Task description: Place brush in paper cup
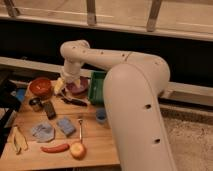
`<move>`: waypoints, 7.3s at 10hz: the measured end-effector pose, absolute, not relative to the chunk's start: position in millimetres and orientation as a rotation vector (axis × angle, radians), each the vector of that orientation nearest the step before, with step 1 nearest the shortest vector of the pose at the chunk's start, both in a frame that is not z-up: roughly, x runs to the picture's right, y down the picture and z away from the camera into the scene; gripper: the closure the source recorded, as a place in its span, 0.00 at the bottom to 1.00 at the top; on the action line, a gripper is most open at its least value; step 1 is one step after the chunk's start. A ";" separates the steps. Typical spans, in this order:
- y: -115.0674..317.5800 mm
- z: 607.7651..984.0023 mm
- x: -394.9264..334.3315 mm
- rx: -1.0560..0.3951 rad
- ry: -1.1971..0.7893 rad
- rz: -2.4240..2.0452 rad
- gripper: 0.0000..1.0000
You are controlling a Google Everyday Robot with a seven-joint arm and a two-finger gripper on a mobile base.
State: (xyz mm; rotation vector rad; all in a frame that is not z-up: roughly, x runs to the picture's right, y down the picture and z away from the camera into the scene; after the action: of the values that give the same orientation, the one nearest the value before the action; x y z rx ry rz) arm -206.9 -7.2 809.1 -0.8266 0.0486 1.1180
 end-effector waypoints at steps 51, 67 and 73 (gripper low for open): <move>10.0 843.9 -246.6 -0.916 -0.014 1.037 1.00; -92.6 809.2 -94.2 -0.953 -0.313 1.376 1.00; -83.8 763.7 -61.5 -0.952 -0.090 1.158 1.00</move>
State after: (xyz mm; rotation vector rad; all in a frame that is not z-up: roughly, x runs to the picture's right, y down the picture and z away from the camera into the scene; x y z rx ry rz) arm -61.5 -83.8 763.7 -0.9519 -0.0895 1.1577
